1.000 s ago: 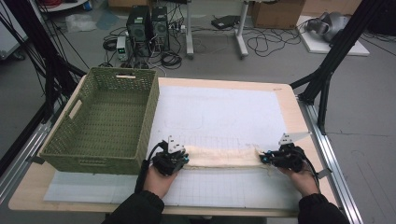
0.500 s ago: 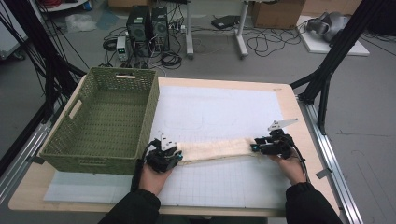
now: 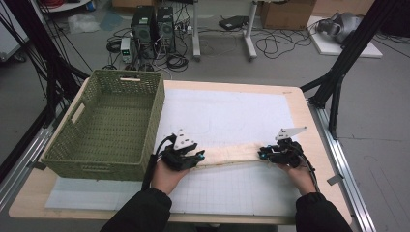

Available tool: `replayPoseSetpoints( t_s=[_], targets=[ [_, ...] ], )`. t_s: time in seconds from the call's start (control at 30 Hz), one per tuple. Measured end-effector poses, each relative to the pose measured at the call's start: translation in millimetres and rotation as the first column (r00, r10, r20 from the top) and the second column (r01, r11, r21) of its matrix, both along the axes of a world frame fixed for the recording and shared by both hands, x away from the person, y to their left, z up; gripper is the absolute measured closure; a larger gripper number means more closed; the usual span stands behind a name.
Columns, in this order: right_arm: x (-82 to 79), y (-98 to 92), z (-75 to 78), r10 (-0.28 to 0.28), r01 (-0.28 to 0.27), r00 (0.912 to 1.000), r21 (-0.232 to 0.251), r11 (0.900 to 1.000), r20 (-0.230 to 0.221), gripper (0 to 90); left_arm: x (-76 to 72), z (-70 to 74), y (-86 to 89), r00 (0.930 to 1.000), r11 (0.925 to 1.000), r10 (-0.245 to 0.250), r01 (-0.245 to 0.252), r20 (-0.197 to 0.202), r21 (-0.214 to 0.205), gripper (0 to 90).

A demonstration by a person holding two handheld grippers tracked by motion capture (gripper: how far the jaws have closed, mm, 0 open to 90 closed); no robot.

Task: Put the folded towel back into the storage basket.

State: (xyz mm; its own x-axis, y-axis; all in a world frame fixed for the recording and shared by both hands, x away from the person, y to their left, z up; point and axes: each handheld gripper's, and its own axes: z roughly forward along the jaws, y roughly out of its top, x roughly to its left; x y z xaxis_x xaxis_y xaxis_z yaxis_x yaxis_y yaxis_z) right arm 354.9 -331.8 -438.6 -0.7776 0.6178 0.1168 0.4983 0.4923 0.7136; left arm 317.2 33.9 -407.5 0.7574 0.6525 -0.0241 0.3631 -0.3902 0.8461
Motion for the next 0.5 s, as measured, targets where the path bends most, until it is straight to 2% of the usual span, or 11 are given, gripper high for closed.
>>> replayPoseSetpoints(
  t_s=[0.07, 0.1, 0.17, 0.23, 0.3, 0.4, 0.5],
  targets=[
    [0.0, -2.6, -0.7, -0.009, 0.009, 0.9998, 0.03, 0.9995, -0.02, 71.0, 9.8, 3.8, -15.5, 0.9989, 0.9984, -0.048, 0.048, -0.001, 0.029, 56.2],
    [-0.6, -1.6, -0.3, -0.008, 0.008, 0.9999, 0.021, 0.9998, -0.012, 69.9, 15.5, 5.6, -23.0, 0.9967, 0.9968, -0.074, 0.075, -0.032, 0.026, 54.9],
    [-1.5, 1.0, -0.3, -0.003, 0.003, 1.0, 0.008, 1.0, -0.005, 68.2, 24.0, 9.7, -38.6, 0.9918, 0.9924, -0.116, 0.118, -0.054, 0.036, 51.2],
    [-1.9, 2.4, -0.1, -0.001, 0.001, 1.0, -0.002, 1.0, 0.003, 67.3, 31.2, 12.8, -53.6, 0.9846, 0.9853, -0.161, 0.164, -0.069, 0.046, 49.1],
    [-1.6, 1.9, -0.1, -0.001, 0.001, 1.0, 0.006, 1.0, 0.002, 65.6, 38.4, 13.3, -68.1, 0.9777, 0.977, -0.194, 0.2, -0.082, 0.075, 48.4],
    [-1.9, 1.4, -0.2, -0.005, 0.005, 1.0, 0.013, 0.9999, -0.003, 64.4, 49.4, 8.8, -88.9, 0.9657, 0.9615, -0.232, 0.246, -0.116, 0.122, 47.0],
    [-2.2, 1.4, 0.0, -0.001, 0.0, 0.9999, 0.006, 1.0, 0.01, 63.0, 56.7, 0.9, -105.0, 0.9482, 0.9348, -0.268, 0.299, -0.171, 0.192, 45.0]
  ],
)
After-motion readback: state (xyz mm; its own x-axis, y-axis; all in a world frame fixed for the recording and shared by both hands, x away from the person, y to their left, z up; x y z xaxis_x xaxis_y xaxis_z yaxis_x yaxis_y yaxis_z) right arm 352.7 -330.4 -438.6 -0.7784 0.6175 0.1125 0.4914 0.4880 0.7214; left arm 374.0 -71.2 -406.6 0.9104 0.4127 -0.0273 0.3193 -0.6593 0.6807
